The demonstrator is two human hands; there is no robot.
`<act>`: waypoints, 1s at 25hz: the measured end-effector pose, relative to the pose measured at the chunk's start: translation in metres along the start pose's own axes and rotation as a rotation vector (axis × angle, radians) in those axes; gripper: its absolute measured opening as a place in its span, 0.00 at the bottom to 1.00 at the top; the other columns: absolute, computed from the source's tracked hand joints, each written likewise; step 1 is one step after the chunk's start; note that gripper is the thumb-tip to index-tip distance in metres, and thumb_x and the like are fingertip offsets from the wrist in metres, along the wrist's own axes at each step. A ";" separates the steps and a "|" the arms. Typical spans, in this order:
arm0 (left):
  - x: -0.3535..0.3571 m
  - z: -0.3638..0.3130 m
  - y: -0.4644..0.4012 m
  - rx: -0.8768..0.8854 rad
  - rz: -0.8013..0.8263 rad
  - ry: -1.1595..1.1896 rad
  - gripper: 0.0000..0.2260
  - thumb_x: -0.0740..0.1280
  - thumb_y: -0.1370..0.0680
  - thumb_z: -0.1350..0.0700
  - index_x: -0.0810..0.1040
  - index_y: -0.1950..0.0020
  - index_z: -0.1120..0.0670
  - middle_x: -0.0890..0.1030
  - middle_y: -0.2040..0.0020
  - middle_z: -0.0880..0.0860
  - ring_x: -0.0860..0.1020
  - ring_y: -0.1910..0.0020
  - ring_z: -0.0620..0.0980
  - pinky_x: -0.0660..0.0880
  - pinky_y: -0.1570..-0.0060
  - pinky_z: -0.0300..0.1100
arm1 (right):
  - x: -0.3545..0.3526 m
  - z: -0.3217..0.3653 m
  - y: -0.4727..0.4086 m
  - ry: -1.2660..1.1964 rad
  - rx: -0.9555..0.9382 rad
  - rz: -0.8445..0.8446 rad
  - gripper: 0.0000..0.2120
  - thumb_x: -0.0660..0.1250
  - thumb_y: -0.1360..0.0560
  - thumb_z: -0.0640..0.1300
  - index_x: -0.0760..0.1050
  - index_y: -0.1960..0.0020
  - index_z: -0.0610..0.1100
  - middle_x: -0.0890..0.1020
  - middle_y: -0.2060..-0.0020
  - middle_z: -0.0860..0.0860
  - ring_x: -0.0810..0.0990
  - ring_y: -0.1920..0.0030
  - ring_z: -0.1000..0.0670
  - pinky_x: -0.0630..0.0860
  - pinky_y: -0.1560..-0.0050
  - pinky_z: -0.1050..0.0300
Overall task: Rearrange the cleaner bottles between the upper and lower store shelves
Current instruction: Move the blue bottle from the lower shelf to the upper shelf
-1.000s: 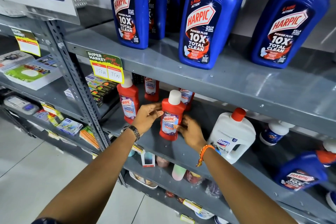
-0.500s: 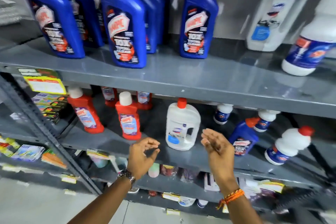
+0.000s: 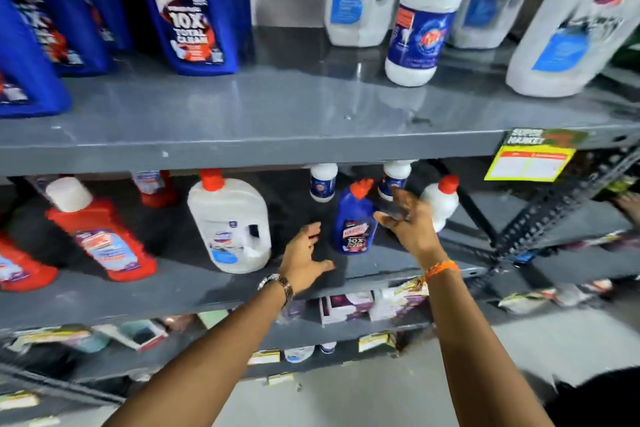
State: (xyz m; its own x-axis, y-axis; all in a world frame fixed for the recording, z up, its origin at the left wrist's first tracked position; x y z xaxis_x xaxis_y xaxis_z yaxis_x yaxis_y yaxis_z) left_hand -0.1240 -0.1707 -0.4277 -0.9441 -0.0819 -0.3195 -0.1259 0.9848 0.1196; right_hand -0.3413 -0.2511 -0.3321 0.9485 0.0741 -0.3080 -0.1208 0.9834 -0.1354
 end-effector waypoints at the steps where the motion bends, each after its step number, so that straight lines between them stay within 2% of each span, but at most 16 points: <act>1: 0.010 -0.003 -0.011 0.021 0.019 -0.050 0.39 0.79 0.34 0.71 0.68 0.26 0.60 0.77 0.30 0.59 0.75 0.34 0.52 0.72 0.30 0.48 | 0.007 -0.008 -0.008 0.043 0.003 0.090 0.29 0.75 0.30 0.30 0.71 0.31 0.34 0.78 0.38 0.47 0.77 0.38 0.50 0.77 0.39 0.61; 2: 0.018 -0.007 -0.018 0.040 0.035 -0.108 0.37 0.80 0.34 0.69 0.71 0.28 0.59 0.79 0.32 0.58 0.78 0.36 0.52 0.75 0.31 0.50 | 0.015 -0.018 -0.013 0.076 0.021 0.180 0.31 0.76 0.30 0.32 0.70 0.30 0.36 0.78 0.36 0.46 0.76 0.36 0.49 0.75 0.36 0.55; 4: 0.029 -0.011 -0.030 0.059 0.015 -0.201 0.29 0.81 0.33 0.64 0.75 0.35 0.58 0.84 0.40 0.57 0.83 0.44 0.53 0.80 0.39 0.49 | 0.026 -0.038 -0.021 0.114 0.078 0.288 0.32 0.76 0.30 0.32 0.69 0.29 0.37 0.78 0.34 0.42 0.76 0.34 0.45 0.75 0.35 0.48; 6: 0.031 -0.012 -0.036 0.066 -0.075 -0.229 0.22 0.80 0.32 0.63 0.79 0.40 0.59 0.86 0.45 0.56 0.84 0.49 0.53 0.81 0.45 0.46 | 0.030 -0.053 -0.025 0.130 0.101 0.299 0.31 0.76 0.31 0.32 0.70 0.30 0.36 0.79 0.35 0.40 0.78 0.35 0.43 0.75 0.32 0.43; 8: 0.028 -0.008 -0.037 0.070 -0.148 -0.208 0.17 0.77 0.30 0.66 0.81 0.42 0.59 0.88 0.48 0.57 0.86 0.51 0.55 0.83 0.46 0.49 | 0.033 -0.056 -0.022 0.122 0.075 0.295 0.30 0.77 0.31 0.33 0.71 0.31 0.35 0.81 0.37 0.39 0.80 0.37 0.42 0.75 0.32 0.41; 11: 0.024 -0.005 -0.032 0.085 -0.138 -0.207 0.16 0.76 0.29 0.67 0.81 0.42 0.59 0.88 0.48 0.57 0.87 0.50 0.54 0.83 0.44 0.52 | 0.030 -0.050 -0.012 0.083 0.032 0.285 0.26 0.77 0.31 0.34 0.75 0.35 0.36 0.83 0.41 0.40 0.83 0.40 0.42 0.79 0.37 0.41; 15: 0.013 -0.019 -0.004 0.151 -0.071 -0.219 0.16 0.79 0.30 0.63 0.82 0.43 0.60 0.88 0.46 0.57 0.86 0.49 0.48 0.82 0.44 0.44 | 0.027 -0.014 0.024 0.025 -0.037 0.275 0.21 0.76 0.31 0.32 0.77 0.40 0.41 0.85 0.48 0.44 0.85 0.48 0.52 0.81 0.43 0.48; 17: 0.002 -0.036 0.014 0.202 -0.037 -0.238 0.17 0.80 0.30 0.59 0.83 0.43 0.59 0.88 0.46 0.54 0.86 0.49 0.47 0.83 0.44 0.45 | 0.022 0.015 0.047 -0.015 -0.077 0.249 0.22 0.77 0.31 0.34 0.78 0.39 0.42 0.86 0.47 0.45 0.85 0.48 0.54 0.82 0.44 0.52; 19: -0.018 -0.066 0.041 0.268 -0.030 -0.297 0.19 0.80 0.29 0.55 0.83 0.40 0.57 0.88 0.43 0.52 0.85 0.46 0.46 0.80 0.44 0.39 | 0.016 0.051 0.070 -0.079 -0.120 0.231 0.23 0.77 0.31 0.34 0.77 0.37 0.40 0.86 0.46 0.46 0.86 0.45 0.52 0.82 0.44 0.55; 21: -0.037 -0.099 0.068 0.346 -0.027 -0.340 0.22 0.79 0.28 0.51 0.82 0.37 0.53 0.86 0.40 0.46 0.83 0.42 0.42 0.77 0.43 0.36 | 0.010 0.089 0.089 -0.174 -0.156 0.220 0.25 0.77 0.32 0.36 0.78 0.36 0.41 0.87 0.45 0.47 0.86 0.44 0.50 0.82 0.45 0.58; 22: -0.048 -0.118 0.082 0.396 -0.035 -0.349 0.22 0.78 0.28 0.50 0.81 0.35 0.51 0.85 0.41 0.39 0.82 0.42 0.38 0.77 0.43 0.35 | 0.007 0.108 0.096 -0.215 -0.181 0.208 0.25 0.77 0.33 0.36 0.78 0.37 0.41 0.87 0.45 0.47 0.86 0.44 0.49 0.82 0.45 0.57; 24: -0.077 -0.157 0.113 0.484 -0.074 -0.348 0.20 0.77 0.27 0.49 0.79 0.36 0.47 0.80 0.47 0.23 0.79 0.45 0.26 0.73 0.45 0.27 | 0.002 0.153 0.107 -0.280 -0.269 0.188 0.25 0.78 0.34 0.36 0.79 0.38 0.41 0.87 0.44 0.48 0.86 0.45 0.50 0.82 0.44 0.54; 25: -0.091 -0.176 0.126 0.521 -0.092 -0.340 0.18 0.76 0.27 0.49 0.80 0.38 0.47 0.78 0.49 0.19 0.77 0.46 0.22 0.71 0.47 0.24 | 0.002 0.180 0.112 -0.306 -0.319 0.186 0.25 0.79 0.34 0.36 0.80 0.39 0.42 0.87 0.45 0.50 0.86 0.46 0.52 0.82 0.44 0.56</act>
State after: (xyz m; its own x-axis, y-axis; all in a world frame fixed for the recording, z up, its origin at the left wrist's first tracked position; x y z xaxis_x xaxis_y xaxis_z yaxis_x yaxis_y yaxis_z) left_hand -0.1075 -0.0662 -0.2182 -0.7760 -0.2008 -0.5980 0.0444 0.9283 -0.3693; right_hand -0.3006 -0.1112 -0.1784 0.9390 0.3368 -0.0698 -0.3355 0.8523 -0.4012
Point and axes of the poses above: each hand's wrist, its own y-axis away from the middle knuckle, its own x-axis out of the palm, z = x × y, the point moved 10 cm from there along -y, towards the middle knuckle
